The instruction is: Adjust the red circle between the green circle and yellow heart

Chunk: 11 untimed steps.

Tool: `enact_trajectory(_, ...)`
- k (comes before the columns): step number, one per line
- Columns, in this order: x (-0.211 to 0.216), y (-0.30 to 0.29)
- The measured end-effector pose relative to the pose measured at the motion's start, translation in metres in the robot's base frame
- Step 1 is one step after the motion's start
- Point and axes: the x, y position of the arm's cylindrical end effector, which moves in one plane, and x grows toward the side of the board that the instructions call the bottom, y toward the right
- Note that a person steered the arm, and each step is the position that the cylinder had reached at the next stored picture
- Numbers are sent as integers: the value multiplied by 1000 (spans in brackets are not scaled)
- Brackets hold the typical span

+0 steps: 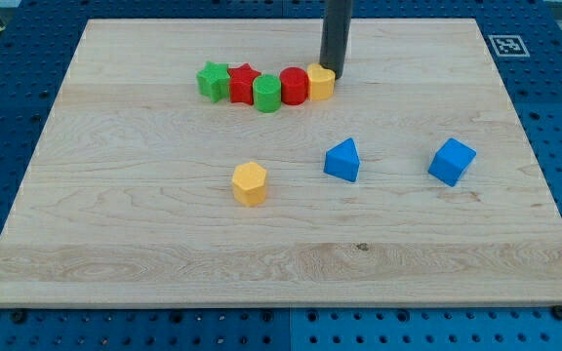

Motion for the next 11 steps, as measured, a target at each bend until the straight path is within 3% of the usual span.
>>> enact_trajectory(2, -32, 58)
enact_trajectory(3, 7, 98)
enact_trajectory(4, 61, 86)
enact_trajectory(6, 115, -37)
enact_trajectory(8, 64, -60)
enact_trajectory(9, 60, -60)
enact_trajectory(11, 95, -55)
